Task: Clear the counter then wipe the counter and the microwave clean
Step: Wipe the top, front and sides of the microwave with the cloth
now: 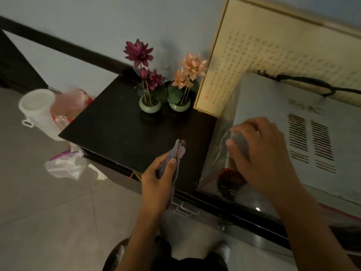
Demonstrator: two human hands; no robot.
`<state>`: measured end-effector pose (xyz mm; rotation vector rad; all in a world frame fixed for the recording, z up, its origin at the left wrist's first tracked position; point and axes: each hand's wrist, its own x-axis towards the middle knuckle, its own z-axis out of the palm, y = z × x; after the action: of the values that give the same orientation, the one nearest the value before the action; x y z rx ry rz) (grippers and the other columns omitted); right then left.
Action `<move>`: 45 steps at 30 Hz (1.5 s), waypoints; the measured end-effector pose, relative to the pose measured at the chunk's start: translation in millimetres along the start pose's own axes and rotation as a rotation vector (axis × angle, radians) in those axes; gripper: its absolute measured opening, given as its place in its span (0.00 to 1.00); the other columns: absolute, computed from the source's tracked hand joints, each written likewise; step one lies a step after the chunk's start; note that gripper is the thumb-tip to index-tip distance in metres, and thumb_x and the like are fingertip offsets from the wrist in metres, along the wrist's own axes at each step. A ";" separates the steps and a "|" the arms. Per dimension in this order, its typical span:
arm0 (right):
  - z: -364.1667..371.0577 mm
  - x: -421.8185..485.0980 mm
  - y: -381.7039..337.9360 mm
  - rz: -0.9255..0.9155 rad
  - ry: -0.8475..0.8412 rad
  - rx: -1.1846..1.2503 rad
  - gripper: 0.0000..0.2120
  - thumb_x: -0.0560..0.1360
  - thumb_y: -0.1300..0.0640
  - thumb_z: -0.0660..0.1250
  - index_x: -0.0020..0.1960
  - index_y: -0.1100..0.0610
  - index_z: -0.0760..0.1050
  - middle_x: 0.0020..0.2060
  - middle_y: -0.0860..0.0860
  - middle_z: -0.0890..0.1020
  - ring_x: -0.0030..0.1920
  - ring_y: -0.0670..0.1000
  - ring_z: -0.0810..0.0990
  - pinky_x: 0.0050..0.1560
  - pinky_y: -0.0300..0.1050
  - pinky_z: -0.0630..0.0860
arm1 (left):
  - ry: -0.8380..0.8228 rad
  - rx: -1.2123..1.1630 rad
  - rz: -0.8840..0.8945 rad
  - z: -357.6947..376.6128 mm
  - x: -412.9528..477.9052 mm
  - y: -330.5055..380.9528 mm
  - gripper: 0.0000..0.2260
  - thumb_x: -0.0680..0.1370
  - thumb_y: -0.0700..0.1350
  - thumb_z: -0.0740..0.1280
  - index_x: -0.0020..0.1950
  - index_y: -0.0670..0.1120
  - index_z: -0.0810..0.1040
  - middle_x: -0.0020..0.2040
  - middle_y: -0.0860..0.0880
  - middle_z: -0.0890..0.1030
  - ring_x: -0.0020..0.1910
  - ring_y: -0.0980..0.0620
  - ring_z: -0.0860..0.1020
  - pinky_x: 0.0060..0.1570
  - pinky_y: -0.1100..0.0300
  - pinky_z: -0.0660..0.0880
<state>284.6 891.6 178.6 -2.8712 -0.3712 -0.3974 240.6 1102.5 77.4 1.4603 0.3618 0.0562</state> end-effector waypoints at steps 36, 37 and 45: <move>13.1 4.4 -14.0 0.106 0.047 -0.039 0.17 0.80 0.51 0.56 0.61 0.61 0.72 0.55 0.57 0.73 0.53 0.52 0.69 0.53 0.50 0.67 | -0.223 -0.043 0.201 58.4 -26.7 -47.6 0.09 0.81 0.59 0.65 0.59 0.62 0.81 0.50 0.51 0.76 0.45 0.56 0.78 0.40 0.61 0.79; 13.2 4.2 -13.7 0.106 0.047 -0.041 0.17 0.80 0.51 0.56 0.61 0.61 0.72 0.55 0.57 0.73 0.53 0.51 0.69 0.53 0.50 0.67 | -0.219 -0.031 0.149 54.8 -24.4 -60.5 0.07 0.81 0.56 0.66 0.58 0.61 0.81 0.50 0.50 0.76 0.45 0.57 0.79 0.41 0.66 0.77; 12.9 4.3 -12.7 0.118 0.035 -0.050 0.18 0.79 0.49 0.56 0.62 0.60 0.73 0.57 0.58 0.73 0.54 0.52 0.69 0.54 0.49 0.66 | -0.158 -0.031 -0.045 54.4 -26.8 -56.1 0.05 0.82 0.51 0.66 0.50 0.63 0.79 0.48 0.51 0.78 0.46 0.59 0.79 0.42 0.70 0.75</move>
<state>288.2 907.7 170.0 -2.9124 -0.1878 -0.4402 220.1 1036.9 31.8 1.4151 0.2635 -0.0890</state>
